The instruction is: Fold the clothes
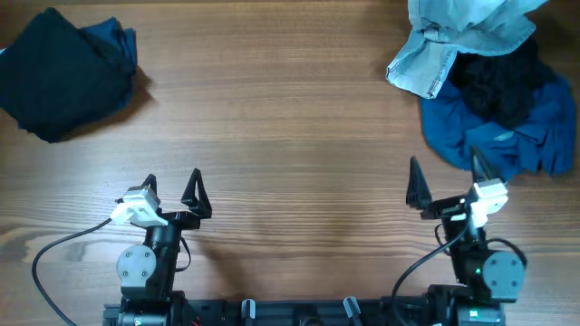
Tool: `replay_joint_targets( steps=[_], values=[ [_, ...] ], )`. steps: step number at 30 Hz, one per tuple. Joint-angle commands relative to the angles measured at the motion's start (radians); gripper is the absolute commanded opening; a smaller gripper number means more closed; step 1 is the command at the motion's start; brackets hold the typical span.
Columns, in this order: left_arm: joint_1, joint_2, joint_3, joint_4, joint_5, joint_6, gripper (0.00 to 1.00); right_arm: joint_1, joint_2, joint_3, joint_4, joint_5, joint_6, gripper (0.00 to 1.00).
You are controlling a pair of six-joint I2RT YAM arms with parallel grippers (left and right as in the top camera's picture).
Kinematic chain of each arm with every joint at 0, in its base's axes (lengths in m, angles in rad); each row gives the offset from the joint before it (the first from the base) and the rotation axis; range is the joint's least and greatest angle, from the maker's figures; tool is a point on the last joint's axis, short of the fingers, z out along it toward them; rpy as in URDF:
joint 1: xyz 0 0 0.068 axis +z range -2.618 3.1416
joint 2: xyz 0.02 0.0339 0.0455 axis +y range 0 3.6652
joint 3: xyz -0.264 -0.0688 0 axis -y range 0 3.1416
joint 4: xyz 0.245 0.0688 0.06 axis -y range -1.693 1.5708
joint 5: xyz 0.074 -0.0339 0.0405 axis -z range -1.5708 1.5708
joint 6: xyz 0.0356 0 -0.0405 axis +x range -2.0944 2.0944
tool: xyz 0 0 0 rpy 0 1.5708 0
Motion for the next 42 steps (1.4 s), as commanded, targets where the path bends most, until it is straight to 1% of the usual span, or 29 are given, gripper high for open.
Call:
replay_joint_targets(
  steps=[1,5,7,13,42],
  values=[
    [0.008,-0.007,-0.003,-0.006,-0.002,-0.009,1.00,0.016,-0.069,-0.074,0.022,-0.019,0.029,1.00],
    [0.008,-0.007,-0.003,-0.006,-0.002,-0.009,1.00,0.055,-0.088,-0.087,-0.018,0.047,0.040,1.00],
    [0.008,-0.007,-0.003,-0.006,-0.002,-0.009,1.00,0.076,-0.107,-0.087,-0.064,0.089,0.037,1.00],
    [0.008,-0.007,-0.003,-0.006,-0.002,-0.009,1.00,0.082,-0.121,-0.087,-0.222,0.085,0.064,1.00],
    [0.008,-0.007,-0.003,-0.006,-0.002,-0.009,1.00,0.082,-0.097,-0.086,-0.220,0.086,0.060,1.00]
  ],
)
